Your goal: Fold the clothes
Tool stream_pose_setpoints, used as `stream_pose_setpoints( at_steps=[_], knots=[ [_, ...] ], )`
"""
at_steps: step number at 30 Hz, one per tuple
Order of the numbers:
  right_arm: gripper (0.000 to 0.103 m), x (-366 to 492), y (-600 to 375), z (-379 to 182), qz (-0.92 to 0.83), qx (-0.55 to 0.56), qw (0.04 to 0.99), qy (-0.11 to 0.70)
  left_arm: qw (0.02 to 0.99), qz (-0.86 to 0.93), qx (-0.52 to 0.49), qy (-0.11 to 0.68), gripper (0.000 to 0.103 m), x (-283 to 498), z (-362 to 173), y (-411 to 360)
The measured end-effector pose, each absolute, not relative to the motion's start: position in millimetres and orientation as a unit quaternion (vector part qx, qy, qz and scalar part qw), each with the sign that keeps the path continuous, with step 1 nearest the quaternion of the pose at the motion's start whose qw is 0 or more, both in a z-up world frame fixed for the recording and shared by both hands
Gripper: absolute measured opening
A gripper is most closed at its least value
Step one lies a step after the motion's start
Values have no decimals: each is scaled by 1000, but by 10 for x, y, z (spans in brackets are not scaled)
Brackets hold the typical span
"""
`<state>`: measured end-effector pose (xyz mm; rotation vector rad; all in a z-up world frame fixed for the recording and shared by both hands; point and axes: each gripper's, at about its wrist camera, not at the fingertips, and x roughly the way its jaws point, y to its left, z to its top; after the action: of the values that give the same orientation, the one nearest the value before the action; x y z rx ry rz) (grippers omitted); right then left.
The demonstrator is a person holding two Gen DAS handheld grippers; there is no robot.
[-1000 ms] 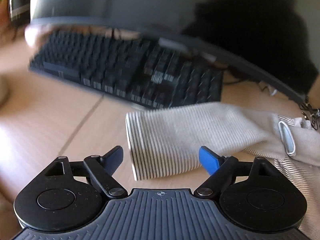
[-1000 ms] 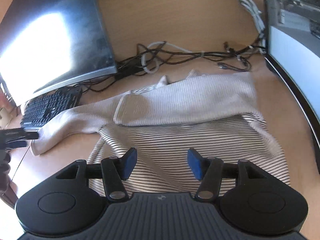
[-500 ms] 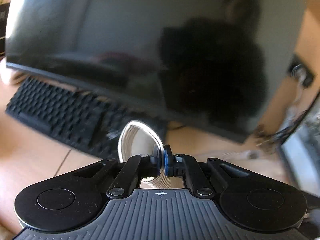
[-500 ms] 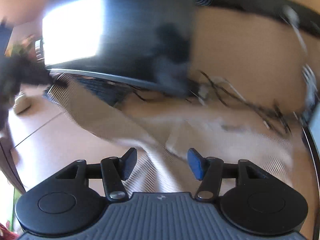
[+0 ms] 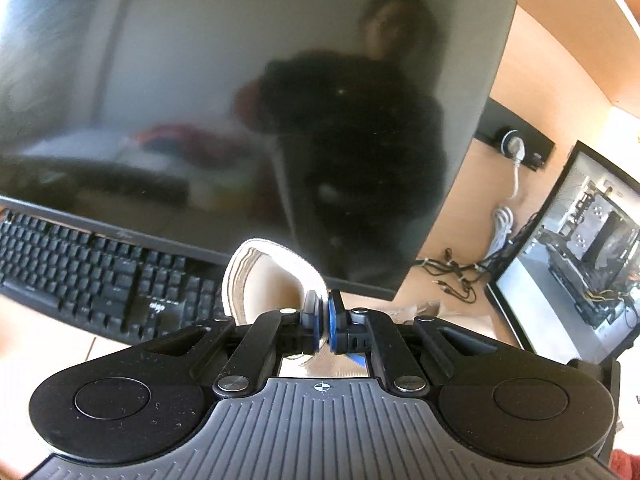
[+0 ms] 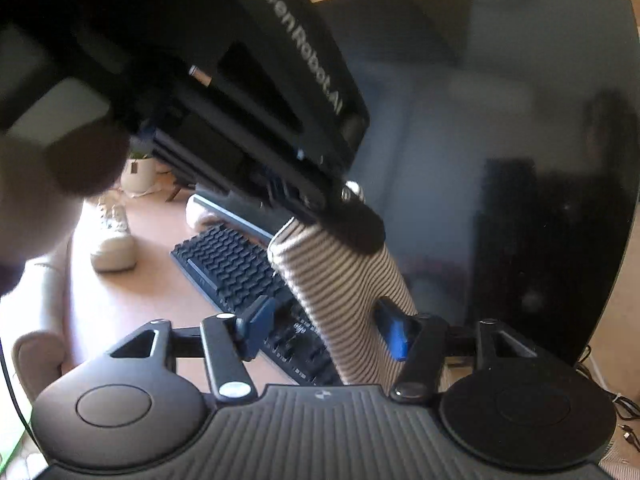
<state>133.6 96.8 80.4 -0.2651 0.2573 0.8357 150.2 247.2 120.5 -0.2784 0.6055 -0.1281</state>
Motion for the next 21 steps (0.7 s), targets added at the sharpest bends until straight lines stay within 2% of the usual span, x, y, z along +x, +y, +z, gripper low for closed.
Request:
stream_pose_setpoints(
  at_steps=[1, 3, 4, 5, 7, 9, 21],
  knots=[
    [31, 1354, 949, 818, 398, -128, 900, 127, 943, -66, -138, 295, 5, 1519, 1206, 2451],
    [12, 1403, 890, 834, 385, -128, 904, 135, 944, -72, -142, 290, 10, 1549, 1221, 2405],
    [9, 1432, 843, 840, 378, -125, 907, 140, 944, -73, -147, 286, 11, 1557, 1245, 2381],
    [9, 1461, 790, 845, 369, -121, 910, 145, 944, -75, -151, 282, 12, 1570, 1265, 2363],
    [8, 1532, 641, 860, 354, -105, 916, 157, 945, -74, -160, 275, 28, 1606, 1280, 2339],
    [8, 1586, 484, 874, 339, -87, 922, 165, 945, -72, -168, 271, 39, 1648, 1280, 2312],
    [7, 1990, -810, 925, 216, -23, 960, 178, 920, -100, -180, 332, 53, 1961, 860, 1681]
  ],
)
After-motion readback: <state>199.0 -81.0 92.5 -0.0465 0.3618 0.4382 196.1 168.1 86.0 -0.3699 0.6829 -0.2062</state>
